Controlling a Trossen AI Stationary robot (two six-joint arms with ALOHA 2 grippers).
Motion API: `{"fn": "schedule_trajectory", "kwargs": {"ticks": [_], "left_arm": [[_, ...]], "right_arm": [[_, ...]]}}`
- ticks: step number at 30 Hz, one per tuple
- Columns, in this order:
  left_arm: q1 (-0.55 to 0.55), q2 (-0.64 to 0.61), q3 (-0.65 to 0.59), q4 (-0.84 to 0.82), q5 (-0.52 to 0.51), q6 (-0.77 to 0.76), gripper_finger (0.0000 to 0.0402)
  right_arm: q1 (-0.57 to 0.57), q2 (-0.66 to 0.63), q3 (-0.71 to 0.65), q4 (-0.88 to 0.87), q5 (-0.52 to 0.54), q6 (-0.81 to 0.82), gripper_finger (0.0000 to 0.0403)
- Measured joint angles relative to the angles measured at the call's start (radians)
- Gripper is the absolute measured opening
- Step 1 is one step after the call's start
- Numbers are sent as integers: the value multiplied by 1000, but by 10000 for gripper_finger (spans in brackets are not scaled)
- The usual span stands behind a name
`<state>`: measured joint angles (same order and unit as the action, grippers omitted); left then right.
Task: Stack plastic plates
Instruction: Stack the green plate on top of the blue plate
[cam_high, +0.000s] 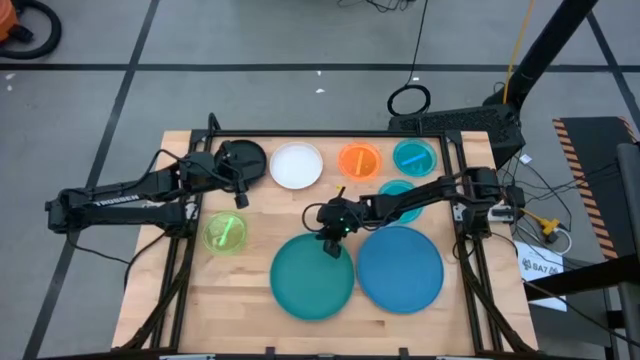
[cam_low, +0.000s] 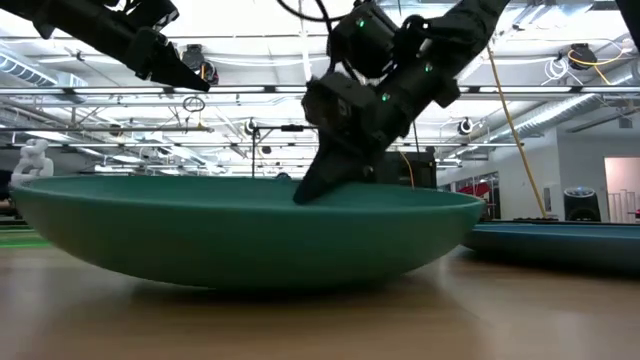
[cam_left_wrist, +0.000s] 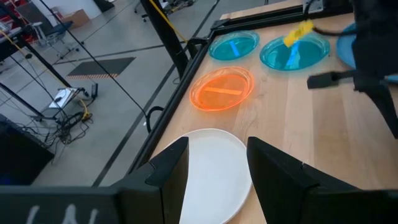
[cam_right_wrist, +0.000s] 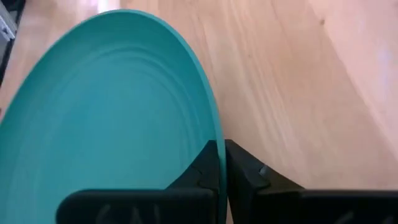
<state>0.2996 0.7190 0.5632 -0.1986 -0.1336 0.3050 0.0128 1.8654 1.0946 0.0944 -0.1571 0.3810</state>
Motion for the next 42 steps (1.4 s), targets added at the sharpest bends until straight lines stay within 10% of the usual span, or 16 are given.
{"fn": "schedule_trajectory", "kwargs": {"ticks": [24, 42], "left_arm": [[0, 0, 0, -1, 0, -1, 170], [0, 0, 0, -9, 0, -26, 170]], "right_arm": [[4, -318, 2, -592, -185, -193, 2], [0, -674, -356, -491, -46, -70, 2]]}}
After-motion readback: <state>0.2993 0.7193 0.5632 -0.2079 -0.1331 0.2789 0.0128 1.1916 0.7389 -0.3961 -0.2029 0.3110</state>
